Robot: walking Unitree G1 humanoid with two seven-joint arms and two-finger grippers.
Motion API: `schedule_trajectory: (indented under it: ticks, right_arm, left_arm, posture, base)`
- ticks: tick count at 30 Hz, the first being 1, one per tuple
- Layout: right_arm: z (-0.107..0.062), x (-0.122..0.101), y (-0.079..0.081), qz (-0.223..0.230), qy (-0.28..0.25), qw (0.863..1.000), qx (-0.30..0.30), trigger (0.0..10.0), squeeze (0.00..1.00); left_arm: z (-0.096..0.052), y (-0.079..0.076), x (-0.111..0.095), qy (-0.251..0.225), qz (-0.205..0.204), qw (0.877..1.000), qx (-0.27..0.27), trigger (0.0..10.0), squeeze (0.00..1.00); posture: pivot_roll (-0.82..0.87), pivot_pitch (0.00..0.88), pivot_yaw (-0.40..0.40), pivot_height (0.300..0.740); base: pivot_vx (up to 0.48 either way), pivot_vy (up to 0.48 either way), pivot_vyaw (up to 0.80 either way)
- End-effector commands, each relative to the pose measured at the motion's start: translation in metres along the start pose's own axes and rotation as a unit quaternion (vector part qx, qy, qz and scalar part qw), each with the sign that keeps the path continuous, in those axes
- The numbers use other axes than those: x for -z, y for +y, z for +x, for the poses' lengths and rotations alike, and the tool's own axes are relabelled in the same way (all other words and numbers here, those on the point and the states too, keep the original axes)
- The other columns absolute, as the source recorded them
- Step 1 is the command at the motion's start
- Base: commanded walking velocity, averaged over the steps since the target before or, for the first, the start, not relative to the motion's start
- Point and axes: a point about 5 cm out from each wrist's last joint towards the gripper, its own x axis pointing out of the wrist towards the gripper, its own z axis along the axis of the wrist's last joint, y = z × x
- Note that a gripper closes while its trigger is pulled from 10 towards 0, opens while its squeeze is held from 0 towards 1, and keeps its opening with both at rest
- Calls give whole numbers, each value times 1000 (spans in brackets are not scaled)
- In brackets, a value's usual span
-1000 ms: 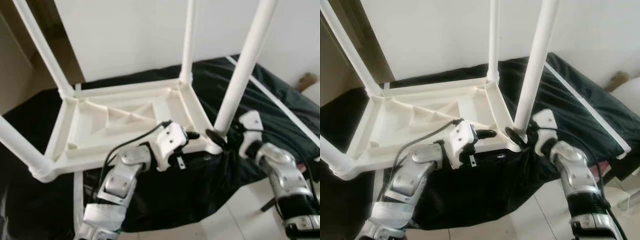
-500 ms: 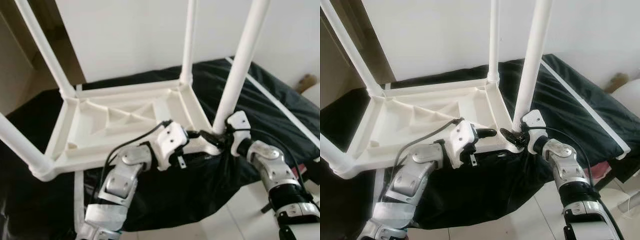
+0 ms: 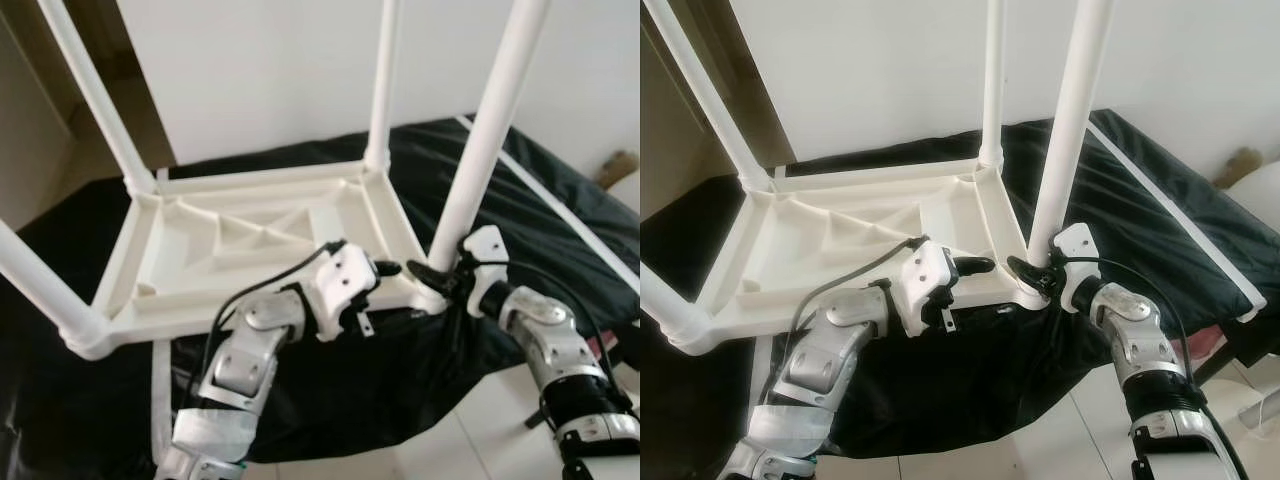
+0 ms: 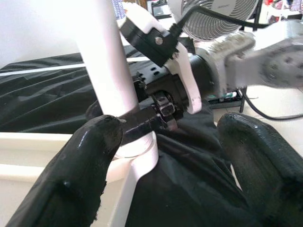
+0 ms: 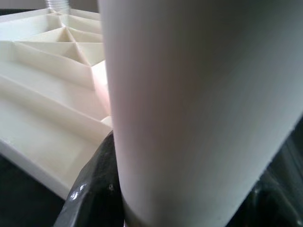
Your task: Building children table
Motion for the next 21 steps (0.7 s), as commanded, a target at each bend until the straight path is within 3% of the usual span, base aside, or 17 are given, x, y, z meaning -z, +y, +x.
schedule_trajectory:
  ticks: [1,8,12,17,21]
  right_arm:
    - [1,7,3,0,25,999,40,10000,0]
    - [4,3,8,4,17,994,105,10000,0]
    - [7,-1,21,13,19,990,139,10000,0]
    - [11,-5,32,60,24,976,209,10000,0]
    - [11,-6,38,70,21,974,213,10000,0]
  left_arm:
    - [-1,10,0,2,4,996,-91,10000,0]
    - [2,9,-1,-1,3,996,-87,10000,0]
    - [2,9,1,2,0,996,-84,10000,0]
    - [1,9,1,3,0,996,-87,10000,0]
    - [0,10,1,3,0,996,-92,10000,0]
  posture:
    - [-74,0,66,740]
    - [-83,0,69,740]
    - [-86,0,70,740]
    - [-81,0,67,740]
    - [-81,0,67,740]
  base:
    - [0,0,0]
    - [0,0,0]
    - [0,0,0]
    - [0,0,0]
    - [0,0,0]
